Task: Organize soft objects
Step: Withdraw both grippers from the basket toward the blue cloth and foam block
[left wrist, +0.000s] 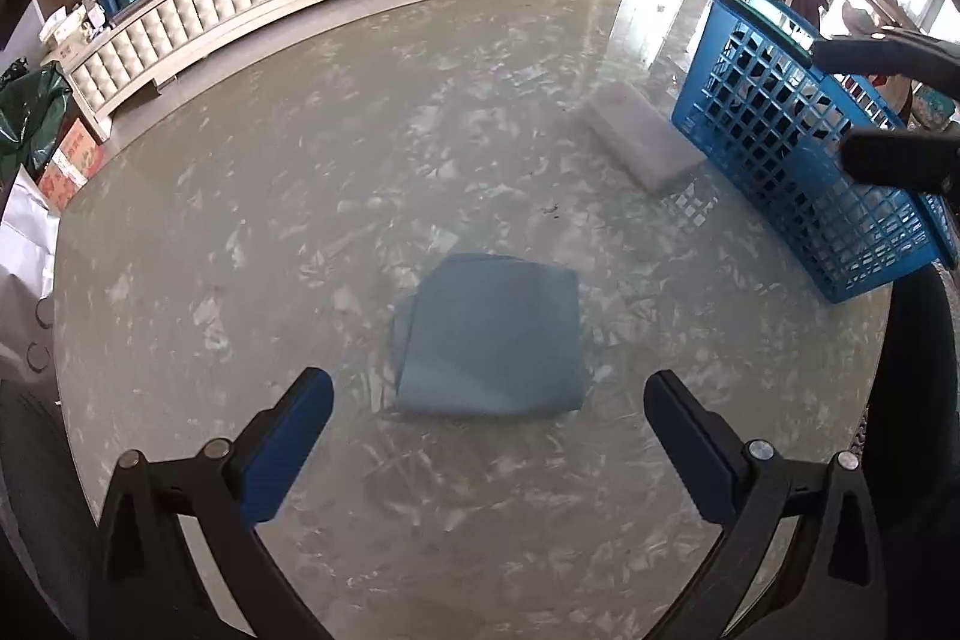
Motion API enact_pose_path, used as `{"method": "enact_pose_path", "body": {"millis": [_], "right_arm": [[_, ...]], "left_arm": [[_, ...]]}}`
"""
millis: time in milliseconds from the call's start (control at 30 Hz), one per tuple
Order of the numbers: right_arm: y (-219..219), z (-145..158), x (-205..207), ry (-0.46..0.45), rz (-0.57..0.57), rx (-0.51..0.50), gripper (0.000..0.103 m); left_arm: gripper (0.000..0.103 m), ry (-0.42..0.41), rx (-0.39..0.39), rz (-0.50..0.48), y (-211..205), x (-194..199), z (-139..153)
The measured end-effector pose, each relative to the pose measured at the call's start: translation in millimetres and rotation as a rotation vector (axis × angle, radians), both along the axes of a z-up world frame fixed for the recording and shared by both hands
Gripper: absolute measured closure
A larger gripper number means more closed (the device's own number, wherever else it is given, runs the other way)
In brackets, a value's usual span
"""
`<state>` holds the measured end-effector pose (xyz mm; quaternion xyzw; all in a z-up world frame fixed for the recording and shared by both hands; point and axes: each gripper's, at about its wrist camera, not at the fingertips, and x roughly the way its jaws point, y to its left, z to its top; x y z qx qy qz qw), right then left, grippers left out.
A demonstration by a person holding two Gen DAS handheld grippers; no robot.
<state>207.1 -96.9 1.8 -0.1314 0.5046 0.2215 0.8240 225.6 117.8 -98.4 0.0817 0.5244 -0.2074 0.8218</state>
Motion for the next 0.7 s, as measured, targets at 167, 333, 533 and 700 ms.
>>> {"method": "enact_pose_path", "body": {"millis": [167,333,533,700], "right_arm": [[20,-25,13,0.057,0.031,-0.014,0.018],[31,-58,28,0.117,0.024,-0.047,0.018],[32,-93,45,0.139,-0.084,-0.116,0.018],[28,-108,54,0.107,-0.154,-0.144,0.020]], "left_arm": [[0.000,0.007,0.001,-0.012,2,4,-6],[0.000,0.023,0.015,-0.041,2,9,-15],[0.000,0.022,-0.001,-0.092,-9,12,-22],[0.000,0.039,-0.016,-0.105,-15,24,-29]]}}
